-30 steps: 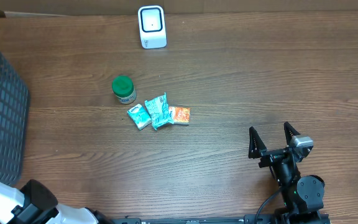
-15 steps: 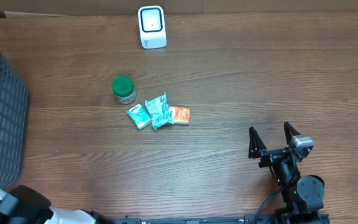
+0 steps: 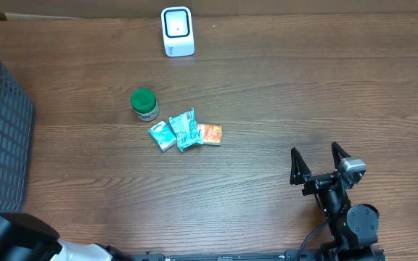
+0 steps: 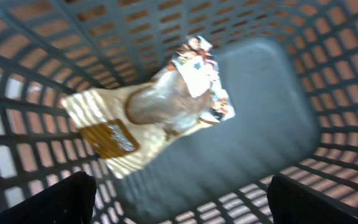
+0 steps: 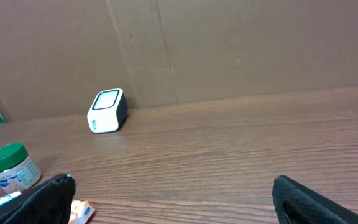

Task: Scan the item barcode
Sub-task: 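Reach the left gripper into the basket and grasp the clear mushroom bag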

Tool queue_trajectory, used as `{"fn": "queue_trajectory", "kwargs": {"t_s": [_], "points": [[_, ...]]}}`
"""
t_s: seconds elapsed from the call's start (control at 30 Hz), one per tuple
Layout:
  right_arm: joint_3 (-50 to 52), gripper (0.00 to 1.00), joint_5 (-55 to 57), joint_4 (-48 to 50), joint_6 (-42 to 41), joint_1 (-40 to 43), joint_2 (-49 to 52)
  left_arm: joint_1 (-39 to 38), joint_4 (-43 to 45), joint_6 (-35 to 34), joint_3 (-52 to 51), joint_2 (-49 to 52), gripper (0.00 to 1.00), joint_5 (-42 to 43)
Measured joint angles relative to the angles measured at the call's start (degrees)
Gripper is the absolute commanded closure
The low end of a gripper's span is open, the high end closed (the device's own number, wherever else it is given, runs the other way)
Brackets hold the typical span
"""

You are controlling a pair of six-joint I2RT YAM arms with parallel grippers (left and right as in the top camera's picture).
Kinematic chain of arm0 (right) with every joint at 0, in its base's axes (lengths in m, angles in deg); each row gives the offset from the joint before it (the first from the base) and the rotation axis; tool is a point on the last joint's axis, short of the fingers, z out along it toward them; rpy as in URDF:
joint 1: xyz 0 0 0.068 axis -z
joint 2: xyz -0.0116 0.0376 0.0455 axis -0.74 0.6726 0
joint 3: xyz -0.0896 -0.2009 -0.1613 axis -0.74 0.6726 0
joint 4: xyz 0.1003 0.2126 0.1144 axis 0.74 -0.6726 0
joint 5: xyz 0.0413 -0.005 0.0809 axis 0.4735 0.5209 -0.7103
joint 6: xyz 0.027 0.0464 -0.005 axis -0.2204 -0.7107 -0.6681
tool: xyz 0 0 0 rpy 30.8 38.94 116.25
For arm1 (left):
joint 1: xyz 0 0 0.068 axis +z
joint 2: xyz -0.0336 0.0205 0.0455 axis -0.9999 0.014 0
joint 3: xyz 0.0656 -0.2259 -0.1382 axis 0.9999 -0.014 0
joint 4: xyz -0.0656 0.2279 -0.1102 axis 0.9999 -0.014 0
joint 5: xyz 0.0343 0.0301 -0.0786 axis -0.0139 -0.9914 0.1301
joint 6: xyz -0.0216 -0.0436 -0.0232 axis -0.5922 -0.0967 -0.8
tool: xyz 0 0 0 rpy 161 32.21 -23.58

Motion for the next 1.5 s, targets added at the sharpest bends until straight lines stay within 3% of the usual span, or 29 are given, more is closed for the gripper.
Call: {"fn": "queue_trajectory", "kwargs": {"t_s": [0.3,0.53,0.77,1.17,1.5], "points": [[0.0,0.00,0.0,0.0,0.0,0.0,0.0,0.1,4.5,8.2,0.0,11.0,0.09,-9.3],[0.0,0.00,0.0,0.0,0.0,0.0,0.0,0.1,10.5,21.0,-0.5,17.6,0.09,-6.2],[0.0,0.00,0.0,0.0,0.0,0.0,0.0,0.1,11.1,27.9,-0.5,22.4,0.11,-3.5],[0.0,0.00,0.0,0.0,0.0,0.0,0.0,1.0,15.0,33.2,-0.7,24.3,0.09,-3.3],[0.0,0.00,0.0,0.0,0.0,0.0,0.0,6.9,15.4,34.9,-0.7,24.3,0.11,-0.8]]}}
